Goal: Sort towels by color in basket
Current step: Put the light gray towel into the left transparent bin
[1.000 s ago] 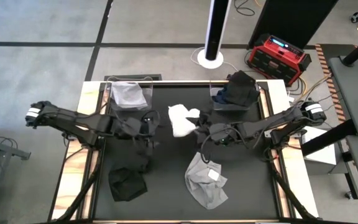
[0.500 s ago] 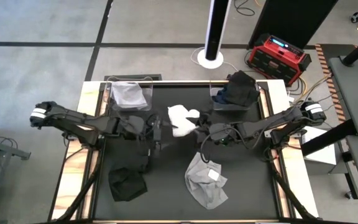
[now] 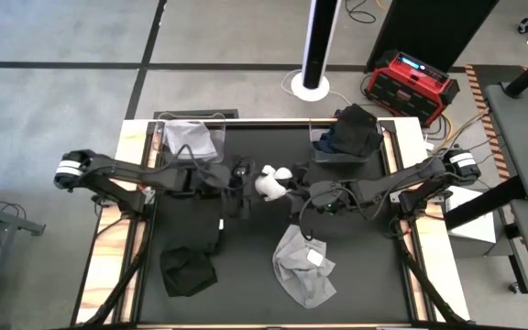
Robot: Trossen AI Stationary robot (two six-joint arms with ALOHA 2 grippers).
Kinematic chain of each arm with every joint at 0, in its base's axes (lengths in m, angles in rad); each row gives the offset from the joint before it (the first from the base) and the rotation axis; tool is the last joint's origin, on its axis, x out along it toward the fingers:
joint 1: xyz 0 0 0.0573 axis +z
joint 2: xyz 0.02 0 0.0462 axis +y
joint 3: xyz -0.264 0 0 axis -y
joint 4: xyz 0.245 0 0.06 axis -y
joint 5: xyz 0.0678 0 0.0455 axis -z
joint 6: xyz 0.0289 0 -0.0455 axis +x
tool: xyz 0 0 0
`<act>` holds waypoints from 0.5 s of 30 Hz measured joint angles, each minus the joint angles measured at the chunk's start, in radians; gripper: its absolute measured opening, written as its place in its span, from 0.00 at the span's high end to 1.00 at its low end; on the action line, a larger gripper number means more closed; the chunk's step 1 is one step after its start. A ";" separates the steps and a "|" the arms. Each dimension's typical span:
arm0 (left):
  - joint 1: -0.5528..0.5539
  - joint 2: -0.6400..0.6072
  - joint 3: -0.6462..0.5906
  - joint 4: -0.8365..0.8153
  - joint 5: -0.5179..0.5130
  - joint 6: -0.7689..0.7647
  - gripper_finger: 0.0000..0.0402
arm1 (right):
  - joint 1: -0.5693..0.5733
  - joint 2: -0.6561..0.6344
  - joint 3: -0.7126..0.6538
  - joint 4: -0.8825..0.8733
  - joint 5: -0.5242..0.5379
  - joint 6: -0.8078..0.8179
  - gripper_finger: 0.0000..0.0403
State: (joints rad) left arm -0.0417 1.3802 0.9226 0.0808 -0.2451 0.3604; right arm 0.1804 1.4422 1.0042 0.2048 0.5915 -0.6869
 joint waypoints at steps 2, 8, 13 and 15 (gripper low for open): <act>-0.001 0.019 0.000 0.018 -0.004 0.020 0.35 | 0.000 0.000 0.000 0.016 -0.015 0.028 0.96; 0.000 0.060 0.000 0.057 -0.033 0.092 0.59 | 0.000 0.000 -0.001 0.016 -0.022 0.083 0.96; 0.000 0.056 0.000 0.052 -0.048 0.102 0.90 | -0.001 0.000 -0.001 0.014 -0.022 0.137 0.90; -0.001 0.047 0.000 0.052 -0.072 0.098 0.90 | -0.003 0.000 -0.001 0.017 -0.017 0.169 0.85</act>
State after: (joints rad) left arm -0.0426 1.4272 0.9230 0.1329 -0.3173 0.4583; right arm 0.1779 1.4422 1.0033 0.2217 0.5742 -0.5181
